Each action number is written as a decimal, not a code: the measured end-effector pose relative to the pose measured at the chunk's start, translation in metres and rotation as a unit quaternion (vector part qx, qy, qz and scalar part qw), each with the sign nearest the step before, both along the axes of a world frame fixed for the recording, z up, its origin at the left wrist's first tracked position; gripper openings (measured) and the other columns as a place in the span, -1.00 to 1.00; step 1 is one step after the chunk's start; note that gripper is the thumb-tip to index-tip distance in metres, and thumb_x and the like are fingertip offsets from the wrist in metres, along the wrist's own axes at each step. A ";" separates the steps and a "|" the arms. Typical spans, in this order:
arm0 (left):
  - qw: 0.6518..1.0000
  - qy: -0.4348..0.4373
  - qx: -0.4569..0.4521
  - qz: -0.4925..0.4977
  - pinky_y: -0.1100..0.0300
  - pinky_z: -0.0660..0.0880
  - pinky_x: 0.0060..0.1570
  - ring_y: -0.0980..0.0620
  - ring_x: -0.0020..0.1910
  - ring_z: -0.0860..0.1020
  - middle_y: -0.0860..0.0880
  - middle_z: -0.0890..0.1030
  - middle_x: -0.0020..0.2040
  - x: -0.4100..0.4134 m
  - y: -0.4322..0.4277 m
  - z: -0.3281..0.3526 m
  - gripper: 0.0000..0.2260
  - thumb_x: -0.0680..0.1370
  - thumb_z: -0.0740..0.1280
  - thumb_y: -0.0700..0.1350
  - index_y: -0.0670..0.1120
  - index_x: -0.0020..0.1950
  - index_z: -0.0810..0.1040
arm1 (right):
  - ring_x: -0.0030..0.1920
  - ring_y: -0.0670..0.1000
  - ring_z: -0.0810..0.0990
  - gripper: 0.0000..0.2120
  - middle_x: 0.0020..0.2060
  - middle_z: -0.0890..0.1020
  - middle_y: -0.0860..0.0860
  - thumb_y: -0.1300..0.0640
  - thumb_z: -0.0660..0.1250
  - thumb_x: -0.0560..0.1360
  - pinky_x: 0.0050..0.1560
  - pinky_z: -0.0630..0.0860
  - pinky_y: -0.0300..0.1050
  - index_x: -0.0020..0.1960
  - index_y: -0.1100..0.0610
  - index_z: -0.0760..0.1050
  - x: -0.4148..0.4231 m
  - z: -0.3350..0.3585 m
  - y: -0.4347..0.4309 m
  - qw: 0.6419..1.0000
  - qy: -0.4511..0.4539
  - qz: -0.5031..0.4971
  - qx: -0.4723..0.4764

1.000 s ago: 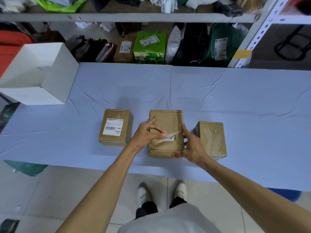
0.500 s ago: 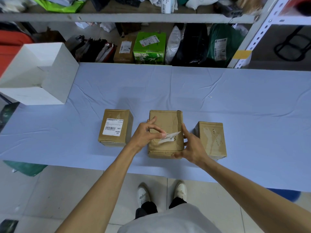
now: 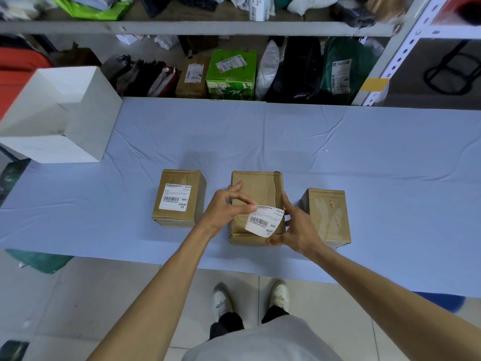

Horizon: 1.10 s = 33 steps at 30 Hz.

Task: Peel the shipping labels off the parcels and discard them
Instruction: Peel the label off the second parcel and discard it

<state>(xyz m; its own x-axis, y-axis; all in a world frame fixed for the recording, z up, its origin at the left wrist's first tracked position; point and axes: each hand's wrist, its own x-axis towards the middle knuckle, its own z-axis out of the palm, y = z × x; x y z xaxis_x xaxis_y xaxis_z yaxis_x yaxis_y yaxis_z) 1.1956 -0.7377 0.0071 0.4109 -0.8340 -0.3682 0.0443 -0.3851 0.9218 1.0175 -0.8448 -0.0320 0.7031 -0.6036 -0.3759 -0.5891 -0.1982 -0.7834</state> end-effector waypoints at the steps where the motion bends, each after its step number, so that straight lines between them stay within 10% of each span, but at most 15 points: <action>1: 1.000 -0.001 0.000 0.000 -0.14 0.00 0.51 0.02 0.55 0.08 -0.12 0.28 0.51 0.000 0.000 0.000 -0.85 0.35 0.54 -0.20 0.04 -0.19 0.71 | -0.04 -0.04 0.58 0.26 0.04 0.59 -0.05 0.20 0.65 0.14 -0.05 0.62 -0.10 0.58 -0.03 -0.11 0.000 0.000 0.000 1.000 0.001 0.000 -0.001; 9: 0.994 0.064 -0.055 0.073 0.10 0.14 0.46 0.10 0.52 0.16 -0.11 0.24 0.53 -0.002 -0.001 -0.004 -0.79 0.37 0.51 -0.23 0.08 -0.13 0.70 | -0.05 -0.07 0.58 0.27 0.02 0.54 -0.20 0.21 0.66 0.13 -0.20 0.59 -0.27 0.57 -0.11 -0.09 -0.001 -0.002 -0.001 1.000 -0.012 0.001 0.007; 17: 0.978 0.115 -0.118 0.128 0.31 0.54 -0.05 0.19 0.19 0.52 0.19 0.47 0.27 -0.003 0.006 -0.015 -0.36 0.41 0.42 -0.38 0.22 0.32 0.47 | 0.29 0.13 0.42 0.45 0.37 0.28 0.11 0.04 0.67 0.12 0.28 0.46 0.17 0.50 -0.08 -0.47 0.001 -0.002 -0.002 0.998 0.057 0.020 0.019; 23: 0.988 0.046 -0.073 0.125 0.05 0.40 0.32 0.05 0.39 0.35 0.03 0.32 0.41 -0.007 0.013 -0.015 -0.13 0.26 0.47 -0.27 0.39 0.39 0.27 | 0.35 0.13 0.34 0.34 0.39 0.28 0.12 -0.35 0.56 -0.05 0.34 0.37 0.04 0.52 -0.03 -0.07 0.018 0.000 -0.006 0.994 0.098 -0.020 0.047; 33: 0.990 0.068 -0.061 0.107 0.19 0.49 0.20 0.08 0.39 0.39 0.01 0.40 0.39 -0.005 0.031 -0.029 0.03 0.27 0.54 -0.41 0.26 0.50 0.12 | 0.10 0.20 0.53 -0.05 0.14 0.45 0.10 -0.35 0.56 0.08 0.01 0.55 0.12 0.20 0.12 0.19 0.039 0.008 -0.005 0.983 0.165 -0.015 -0.080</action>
<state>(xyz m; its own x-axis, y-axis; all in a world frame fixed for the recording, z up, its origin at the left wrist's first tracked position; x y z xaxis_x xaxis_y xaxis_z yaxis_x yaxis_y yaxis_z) 1.1902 -0.7067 -0.0220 0.5364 -0.7751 -0.3339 0.2388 -0.2400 0.9409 1.0566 -0.8494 -0.0242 0.5400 -0.6922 -0.4789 -0.8133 -0.2826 -0.5087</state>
